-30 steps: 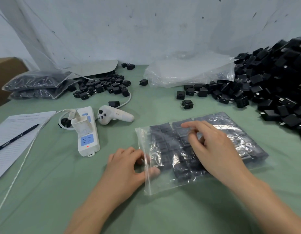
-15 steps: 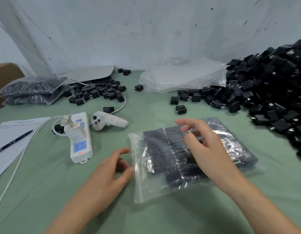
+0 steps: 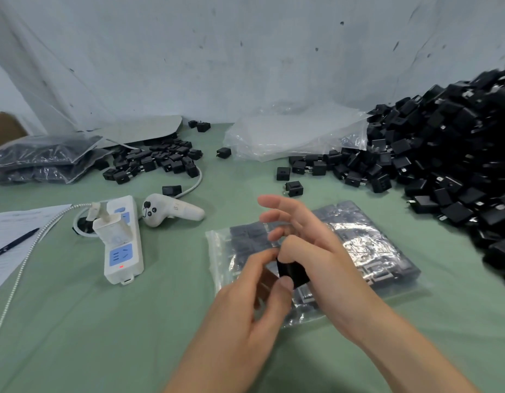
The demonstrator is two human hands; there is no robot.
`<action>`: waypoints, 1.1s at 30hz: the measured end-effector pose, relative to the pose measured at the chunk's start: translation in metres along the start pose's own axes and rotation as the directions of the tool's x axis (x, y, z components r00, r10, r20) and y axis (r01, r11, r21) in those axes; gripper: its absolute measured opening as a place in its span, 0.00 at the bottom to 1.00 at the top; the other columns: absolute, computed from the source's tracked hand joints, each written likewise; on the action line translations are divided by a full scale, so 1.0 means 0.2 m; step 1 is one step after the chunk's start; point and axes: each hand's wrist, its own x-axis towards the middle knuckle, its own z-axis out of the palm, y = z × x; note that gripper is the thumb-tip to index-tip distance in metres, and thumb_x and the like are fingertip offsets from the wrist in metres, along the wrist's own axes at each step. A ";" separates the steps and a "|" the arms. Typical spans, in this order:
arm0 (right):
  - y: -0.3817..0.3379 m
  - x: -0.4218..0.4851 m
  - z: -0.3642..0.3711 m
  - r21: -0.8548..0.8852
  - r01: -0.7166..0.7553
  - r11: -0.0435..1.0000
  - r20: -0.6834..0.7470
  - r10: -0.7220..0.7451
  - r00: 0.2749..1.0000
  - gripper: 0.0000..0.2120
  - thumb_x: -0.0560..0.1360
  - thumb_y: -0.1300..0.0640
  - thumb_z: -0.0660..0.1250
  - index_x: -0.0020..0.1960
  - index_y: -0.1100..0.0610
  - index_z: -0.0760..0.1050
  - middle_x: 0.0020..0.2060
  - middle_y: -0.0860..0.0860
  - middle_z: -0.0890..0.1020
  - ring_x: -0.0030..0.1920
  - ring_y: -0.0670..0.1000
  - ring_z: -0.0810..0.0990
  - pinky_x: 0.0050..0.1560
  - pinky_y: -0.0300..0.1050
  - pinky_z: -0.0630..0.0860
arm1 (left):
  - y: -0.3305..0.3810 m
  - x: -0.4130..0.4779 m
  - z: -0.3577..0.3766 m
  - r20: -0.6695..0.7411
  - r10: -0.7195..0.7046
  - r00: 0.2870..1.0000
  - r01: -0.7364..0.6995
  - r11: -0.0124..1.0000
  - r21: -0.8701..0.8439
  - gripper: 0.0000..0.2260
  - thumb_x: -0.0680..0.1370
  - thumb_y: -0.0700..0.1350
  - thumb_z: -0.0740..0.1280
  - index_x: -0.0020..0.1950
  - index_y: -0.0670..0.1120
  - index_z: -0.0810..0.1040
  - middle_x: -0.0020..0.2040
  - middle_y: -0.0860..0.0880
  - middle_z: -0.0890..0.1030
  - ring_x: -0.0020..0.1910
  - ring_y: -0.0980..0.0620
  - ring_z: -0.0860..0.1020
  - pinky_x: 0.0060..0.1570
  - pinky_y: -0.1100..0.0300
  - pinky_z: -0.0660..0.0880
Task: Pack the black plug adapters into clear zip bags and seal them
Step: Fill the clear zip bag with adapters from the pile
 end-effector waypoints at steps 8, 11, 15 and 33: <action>-0.04 -0.03 0.04 0.091 0.026 0.996 0.067 -0.033 0.997 0.15 0.76 0.53 0.63 0.60 0.41 0.79 0.57 0.46 0.80 0.47 0.43 0.81 0.49 0.37 0.80 | 0.04 0.00 0.00 0.013 0.045 0.999 -0.045 0.999 0.011 0.18 0.72 0.53 0.66 0.61 0.60 0.70 0.41 0.57 0.80 0.38 0.54 0.76 0.38 0.64 0.74; -0.02 0.00 0.01 0.013 0.018 1.000 -0.033 -0.017 0.999 0.11 0.78 0.43 0.65 0.59 0.40 0.80 0.55 0.44 0.83 0.55 0.43 0.81 0.59 0.43 0.78 | 0.01 0.02 -0.06 -0.114 0.002 0.993 -0.010 0.998 -0.070 0.19 0.73 0.54 0.67 0.64 0.62 0.71 0.51 0.59 0.83 0.43 0.53 0.81 0.42 0.65 0.76; 0.00 0.02 -0.02 -0.105 -0.024 0.994 0.088 0.033 0.996 0.15 0.75 0.44 0.66 0.60 0.43 0.80 0.52 0.41 0.85 0.53 0.39 0.82 0.51 0.32 0.75 | -0.03 0.04 -0.11 -0.161 -0.098 0.982 0.046 0.953 -0.299 0.18 0.75 0.45 0.69 0.62 0.62 0.74 0.51 0.52 0.86 0.44 0.51 0.84 0.47 0.56 0.81; 0.07 0.01 -0.06 -0.637 0.248 0.730 0.188 -0.165 0.968 0.17 0.79 0.45 0.65 0.67 0.34 0.70 0.61 0.29 0.74 0.65 0.37 0.71 0.62 0.27 0.64 | -0.17 -0.04 -0.33 -0.140 -0.241 0.960 0.220 0.964 -0.151 0.11 0.76 0.51 0.73 0.56 0.63 0.79 0.50 0.60 0.85 0.46 0.60 0.82 0.45 0.72 0.74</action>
